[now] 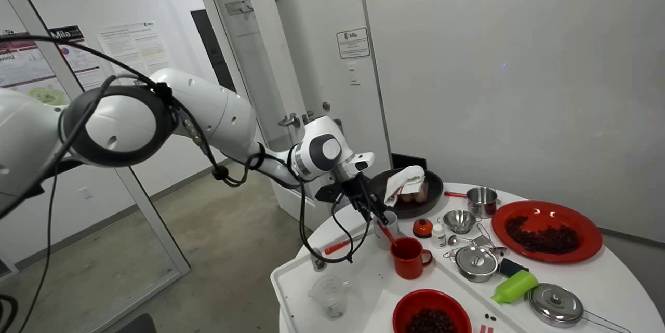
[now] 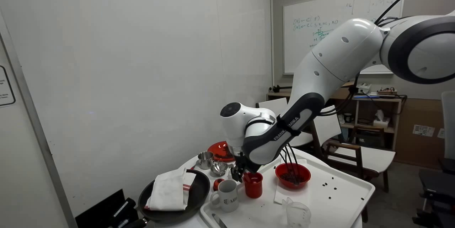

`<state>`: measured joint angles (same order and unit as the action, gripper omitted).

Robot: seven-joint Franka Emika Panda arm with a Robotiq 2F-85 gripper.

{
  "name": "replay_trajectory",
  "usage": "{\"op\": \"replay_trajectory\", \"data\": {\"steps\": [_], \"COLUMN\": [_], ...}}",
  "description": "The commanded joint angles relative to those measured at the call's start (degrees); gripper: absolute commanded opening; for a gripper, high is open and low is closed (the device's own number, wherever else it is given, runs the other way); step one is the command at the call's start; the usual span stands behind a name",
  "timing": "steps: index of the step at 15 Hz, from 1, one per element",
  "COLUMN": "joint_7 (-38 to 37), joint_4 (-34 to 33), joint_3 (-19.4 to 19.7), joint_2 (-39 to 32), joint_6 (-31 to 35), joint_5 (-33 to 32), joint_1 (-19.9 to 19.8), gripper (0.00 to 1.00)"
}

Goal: Move the spoon from the orange cup to the orange bowl

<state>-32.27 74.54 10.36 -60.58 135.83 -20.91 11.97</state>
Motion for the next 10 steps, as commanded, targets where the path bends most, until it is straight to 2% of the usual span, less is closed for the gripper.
{"op": "replay_trajectory", "data": {"steps": [1, 3, 9, 10], "joint_7": [2.2, 2.4, 3.1, 3.1], "joint_4": [-4.1, -4.5, -4.7, -4.7], "joint_3": [0.5, 0.5, 0.4, 0.4], "joint_2": [-2.1, -2.3, -2.4, -2.3], "joint_6": [-1.9, -1.7, -1.5, -1.4], "joint_5": [2.6, 2.8, 3.6, 3.7], "joint_1": [0.3, 0.3, 0.3, 0.3], "gripper": [0.7, 0.57, 0.1, 0.06]}}
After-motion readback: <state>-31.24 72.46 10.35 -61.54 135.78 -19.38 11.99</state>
